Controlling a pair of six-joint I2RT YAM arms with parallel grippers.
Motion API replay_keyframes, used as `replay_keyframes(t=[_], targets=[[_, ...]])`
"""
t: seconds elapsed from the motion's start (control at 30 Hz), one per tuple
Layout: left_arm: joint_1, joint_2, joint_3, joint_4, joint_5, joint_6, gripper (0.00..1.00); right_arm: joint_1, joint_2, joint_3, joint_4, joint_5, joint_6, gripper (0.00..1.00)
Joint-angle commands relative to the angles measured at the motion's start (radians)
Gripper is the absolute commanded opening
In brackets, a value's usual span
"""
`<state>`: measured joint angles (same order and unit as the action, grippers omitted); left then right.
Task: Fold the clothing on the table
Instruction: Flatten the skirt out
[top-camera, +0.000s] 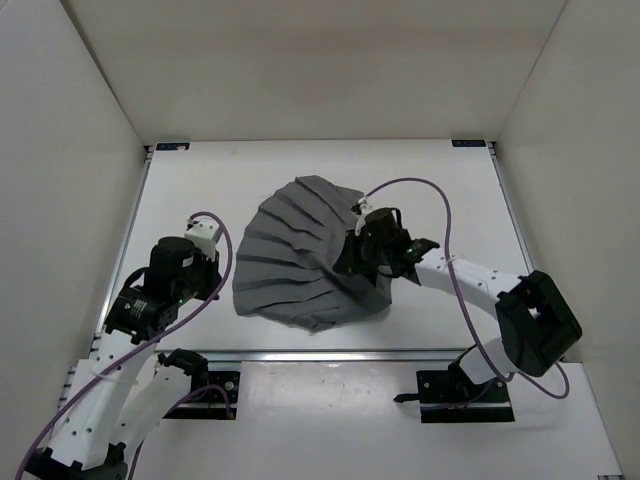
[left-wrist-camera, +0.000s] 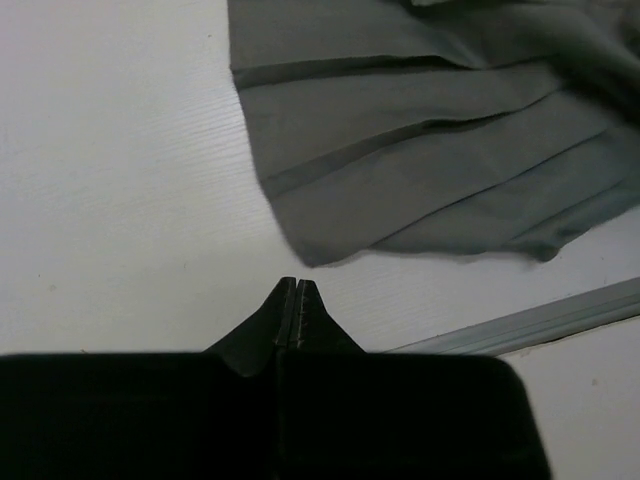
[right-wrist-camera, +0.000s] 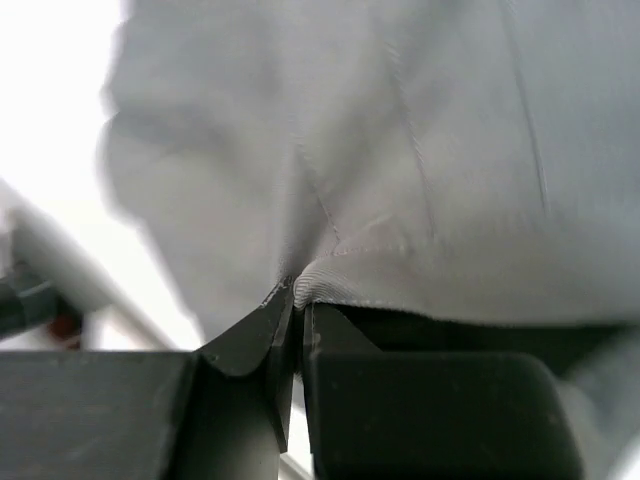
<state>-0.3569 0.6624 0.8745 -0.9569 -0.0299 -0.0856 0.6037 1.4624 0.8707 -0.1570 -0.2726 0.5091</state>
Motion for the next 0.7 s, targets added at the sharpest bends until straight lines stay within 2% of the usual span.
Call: replay_keyframes(t=[0.0,0.07,0.1,0.13,0.23,0.27,0.43,0.47,0.6,0.67], targets=[[0.025,0.014,0.018,0.020,0.028,0.010,0.00,0.112,-0.010,-0.039,0.318,-0.079,0.253,0.00],[0.015,0.026,0.018,0.030,0.027,0.000,0.08,0.162,0.057,0.026,0.277,-0.077,0.249,0.00],[0.022,0.034,0.021,0.038,0.042,-0.009,0.27,0.189,0.099,0.086,0.252,-0.074,0.214,0.02],[0.024,0.036,0.018,0.050,0.070,-0.028,0.47,0.202,0.108,0.132,0.185,-0.063,0.182,0.09],[0.024,0.048,-0.005,0.101,0.155,-0.089,0.66,0.217,0.076,0.142,0.044,0.074,0.082,0.27],[0.015,0.057,-0.021,0.124,0.183,-0.115,0.67,0.209,0.061,0.119,0.009,0.107,0.036,0.34],[-0.036,0.066,-0.124,0.193,0.266,-0.218,0.66,0.118,-0.083,0.074,-0.156,0.214,-0.130,0.42],[-0.042,0.072,-0.155,0.202,0.280,-0.236,0.66,0.088,-0.089,0.073,-0.202,0.222,-0.168,0.49],[-0.057,0.062,-0.248,0.265,0.323,-0.282,0.62,0.048,-0.094,0.033,-0.222,0.227,-0.318,0.46],[-0.056,0.052,-0.267,0.277,0.337,-0.296,0.62,0.062,-0.070,0.025,-0.223,0.249,-0.360,0.48]])
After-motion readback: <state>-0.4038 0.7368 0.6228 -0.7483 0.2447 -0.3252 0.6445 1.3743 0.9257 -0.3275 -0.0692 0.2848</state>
